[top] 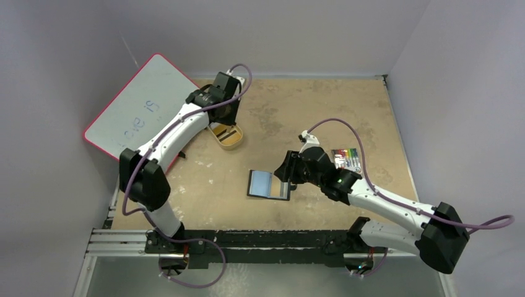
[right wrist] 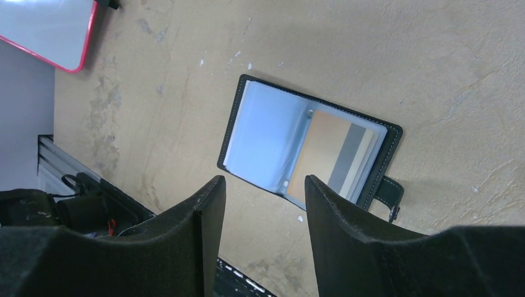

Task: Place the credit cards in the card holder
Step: Pick up the credit card from the storage box, then insert the credit card into the card holder.

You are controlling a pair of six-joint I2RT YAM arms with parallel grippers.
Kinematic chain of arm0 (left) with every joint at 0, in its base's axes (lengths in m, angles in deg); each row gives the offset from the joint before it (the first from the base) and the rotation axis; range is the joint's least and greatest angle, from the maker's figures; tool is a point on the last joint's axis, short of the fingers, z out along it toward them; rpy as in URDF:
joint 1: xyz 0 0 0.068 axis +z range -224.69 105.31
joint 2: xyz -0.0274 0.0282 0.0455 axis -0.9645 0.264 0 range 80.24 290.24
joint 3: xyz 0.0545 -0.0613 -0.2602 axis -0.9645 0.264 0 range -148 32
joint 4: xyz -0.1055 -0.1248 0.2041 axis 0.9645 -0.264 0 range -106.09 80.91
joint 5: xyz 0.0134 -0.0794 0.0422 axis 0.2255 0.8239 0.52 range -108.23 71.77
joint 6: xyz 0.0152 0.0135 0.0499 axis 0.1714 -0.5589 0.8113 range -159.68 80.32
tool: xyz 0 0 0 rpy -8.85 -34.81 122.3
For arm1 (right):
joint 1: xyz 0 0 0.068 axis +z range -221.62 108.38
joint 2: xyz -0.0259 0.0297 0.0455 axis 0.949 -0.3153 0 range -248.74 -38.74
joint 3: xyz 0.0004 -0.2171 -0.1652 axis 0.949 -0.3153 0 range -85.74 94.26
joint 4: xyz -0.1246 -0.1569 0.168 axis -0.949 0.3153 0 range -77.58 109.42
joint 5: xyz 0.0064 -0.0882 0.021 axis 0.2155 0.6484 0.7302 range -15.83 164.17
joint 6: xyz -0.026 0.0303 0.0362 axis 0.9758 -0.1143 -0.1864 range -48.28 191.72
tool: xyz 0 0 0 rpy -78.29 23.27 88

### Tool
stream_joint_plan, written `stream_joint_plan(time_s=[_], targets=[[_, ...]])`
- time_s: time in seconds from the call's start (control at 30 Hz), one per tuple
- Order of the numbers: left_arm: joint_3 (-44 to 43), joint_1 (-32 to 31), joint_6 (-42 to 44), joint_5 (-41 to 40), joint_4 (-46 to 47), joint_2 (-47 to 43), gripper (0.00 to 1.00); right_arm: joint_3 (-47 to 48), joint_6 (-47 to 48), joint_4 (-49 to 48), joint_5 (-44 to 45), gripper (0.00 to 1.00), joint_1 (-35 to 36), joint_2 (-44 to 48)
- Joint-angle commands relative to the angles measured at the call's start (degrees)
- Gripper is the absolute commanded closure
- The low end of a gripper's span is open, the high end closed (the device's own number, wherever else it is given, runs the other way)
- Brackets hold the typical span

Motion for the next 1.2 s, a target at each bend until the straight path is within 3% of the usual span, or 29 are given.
stream_joint_plan(time_s=[0.0,0.27,0.63,1.17], targets=[[4.46,0.27,-6.10,8.94,4.12,-5.63,1.00,1.16,-0.84,-2.09,-0.28,0.47,0.11,-1.30],[18.39,0.40,-17.65,26.13,15.30,-13.32,1.00,0.90,-1.80,-1.58,-0.50,0.48,0.06,-4.98],[41.48,0.37,-35.60,40.76,37.96,-20.35,1.00,-0.07,-1.61,-0.58,0.35,0.52,-0.11,-10.23],[50.96,-3.38,-42.21,47.14,46.40,-15.26,1.00,1.00,1.53,-0.09,0.85,0.64,-1.86,-18.83]])
